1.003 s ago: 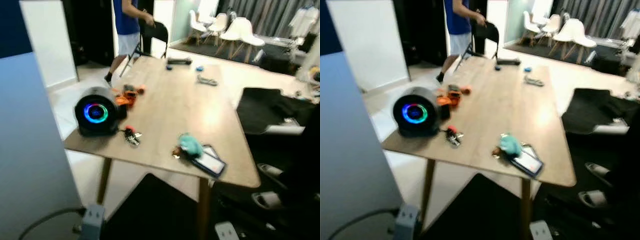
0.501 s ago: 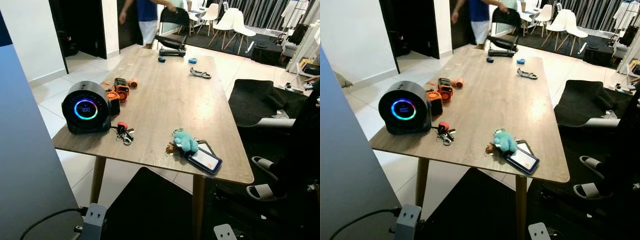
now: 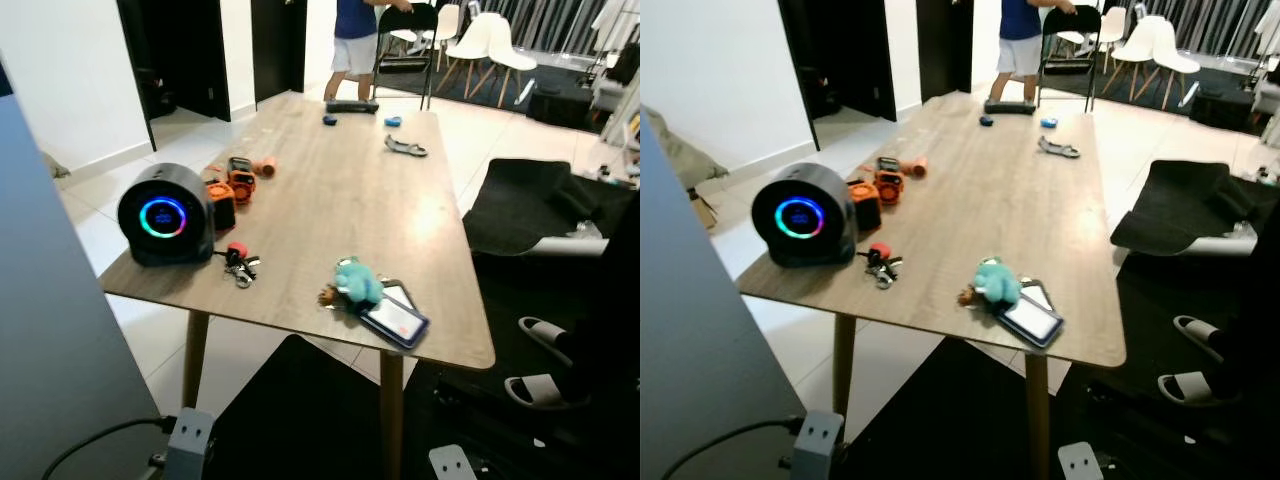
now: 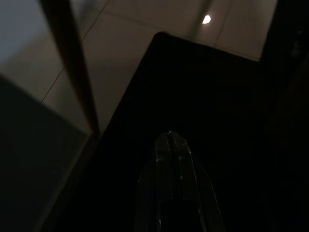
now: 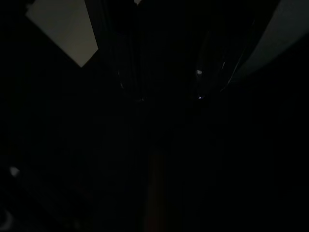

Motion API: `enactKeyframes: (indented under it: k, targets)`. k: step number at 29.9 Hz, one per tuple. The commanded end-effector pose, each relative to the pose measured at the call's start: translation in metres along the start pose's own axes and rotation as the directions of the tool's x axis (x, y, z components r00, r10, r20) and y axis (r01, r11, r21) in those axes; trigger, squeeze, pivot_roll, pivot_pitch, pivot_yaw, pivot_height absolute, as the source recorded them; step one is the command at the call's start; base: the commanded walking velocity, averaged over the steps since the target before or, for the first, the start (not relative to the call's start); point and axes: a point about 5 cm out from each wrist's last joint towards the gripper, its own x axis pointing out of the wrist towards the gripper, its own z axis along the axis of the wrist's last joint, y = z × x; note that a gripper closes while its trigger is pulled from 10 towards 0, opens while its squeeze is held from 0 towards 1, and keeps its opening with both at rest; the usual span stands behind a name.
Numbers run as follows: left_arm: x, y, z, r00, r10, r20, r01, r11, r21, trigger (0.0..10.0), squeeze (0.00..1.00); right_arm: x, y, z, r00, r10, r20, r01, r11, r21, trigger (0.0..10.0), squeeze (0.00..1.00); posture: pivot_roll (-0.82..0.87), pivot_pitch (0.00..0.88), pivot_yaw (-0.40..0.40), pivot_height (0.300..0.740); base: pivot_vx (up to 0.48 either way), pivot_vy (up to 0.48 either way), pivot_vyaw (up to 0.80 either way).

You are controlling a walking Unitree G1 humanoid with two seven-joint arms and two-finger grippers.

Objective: Hang keys on a hook

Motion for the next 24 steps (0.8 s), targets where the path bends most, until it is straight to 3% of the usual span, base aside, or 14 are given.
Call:
enactKeyframes:
  k: [1, 5, 7, 9, 10, 11, 13, 18, 19, 20, 22, 24]
  targets:
    - [-0.001, 0.002, -0.002, 1.0, 0.001, -0.01, -0.001, 1.0, 0.001, 10.0, 0.0, 0.0, -0.003, 0.001, 1.0, -0.021, 0.006, 0.02, 0.999, 0.032, 10.0, 0.0, 0.09, 0.054, -0.042, 0.74, 0.0, 0.0, 0.0]
    - [-0.001, 0.003, 0.0, 1.0, 0.0, -0.005, 0.0, 1.0, 0.004, 10.0, 0.0, 0.0, -0.017, 0.008, 0.995, -0.089, 0.046, 0.086, 0.994, 0.061, 10.0, 0.0, 0.09, 0.054, -0.038, 0.74, 0.0, 0.0, 0.0]
    - [0.0, 0.003, 0.0, 1.0, 0.0, 0.0, 0.0, 1.0, 0.005, 10.0, 0.0, -0.002, -0.034, 0.015, 0.978, -0.191, 0.086, 0.185, 0.98, 0.075, 10.0, 0.0, 0.1, 0.053, -0.039, 0.74, 0.0, 0.0, 0.0]
    - [0.0, 0.004, 0.002, 1.0, 0.001, 0.012, -0.001, 1.0, 0.006, 10.0, 0.0, -0.007, -0.058, 0.022, 0.936, -0.328, 0.13, 0.316, 0.943, 0.104, 10.0, 0.0, 0.1, 0.054, -0.039, 0.74, 0.0, 0.0, 0.0]
    - [0.0, 0.004, 0.003, 1.0, 0.001, 0.018, -0.001, 1.0, 0.005, 10.0, 0.0, -0.011, -0.072, 0.025, 0.901, -0.407, 0.147, 0.39, 0.911, 0.133, 10.0, 0.0, 0.1, 0.053, -0.039, 0.74, 0.0, 0.0, 0.0]
    - [0.0, 0.004, 0.004, 1.0, 0.001, 0.023, -0.001, 1.0, 0.003, 10.0, 0.0, -0.018, -0.093, 0.03, 0.844, -0.511, 0.163, 0.478, 0.854, 0.204, 10.0, 0.0, 0.09, 0.054, -0.038, 0.74, 0.0, 0.0, 0.0]
    - [-0.001, 0.005, 0.004, 1.0, 0.001, 0.026, -0.001, 1.0, 0.003, 10.0, 0.0, -0.025, -0.112, 0.035, 0.791, -0.585, 0.179, 0.538, 0.804, 0.254, 10.0, 0.0, 0.09, 0.053, -0.037, 0.74, 0.0, 0.0, 0.0]
    - [-0.001, 0.005, 0.004, 1.0, -0.001, 0.029, 0.001, 1.0, 0.004, 10.0, 0.0, -0.032, -0.131, 0.044, 0.732, -0.649, 0.207, 0.576, 0.752, 0.321, 10.0, 0.0, 0.09, 0.053, -0.037, 0.74, 0.0, 0.0, 0.0]
    - [-0.001, 0.004, 0.004, 0.999, -0.003, 0.033, 0.003, 1.0, 0.004, 10.0, 0.0, -0.039, -0.146, 0.064, 0.672, -0.69, 0.268, 0.579, 0.716, 0.391, 10.0, 0.0, 0.09, 0.052, -0.038, 0.74, 0.0, 0.0, 0.0]
    - [-0.001, 0.004, 0.004, 0.999, -0.003, 0.034, 0.003, 1.0, 0.004, 10.0, 0.0, -0.041, -0.151, 0.071, 0.653, -0.699, 0.292, 0.575, 0.708, 0.41, 10.0, 0.0, 0.09, 0.052, -0.039, 0.74, 0.0, 0.0, 0.0]
    - [-0.001, 0.004, 0.004, 0.999, -0.003, 0.034, 0.003, 1.0, 0.004, 10.0, 0.0, -0.041, -0.151, 0.071, 0.653, -0.699, 0.292, 0.575, 0.708, 0.41, 10.0, 0.0, 0.09, 0.052, -0.039, 0.74, 0.0, 0.0, 0.0]
    - [-0.002, 0.004, 0.003, 0.999, -0.005, 0.035, 0.005, 1.0, 0.003, 10.0, 0.0, -0.045, -0.159, 0.103, 0.606, -0.696, 0.386, 0.529, 0.715, 0.458, 10.0, 0.0, 0.08, 0.051, -0.036, 0.74, 0.0, 0.0, 0.0]
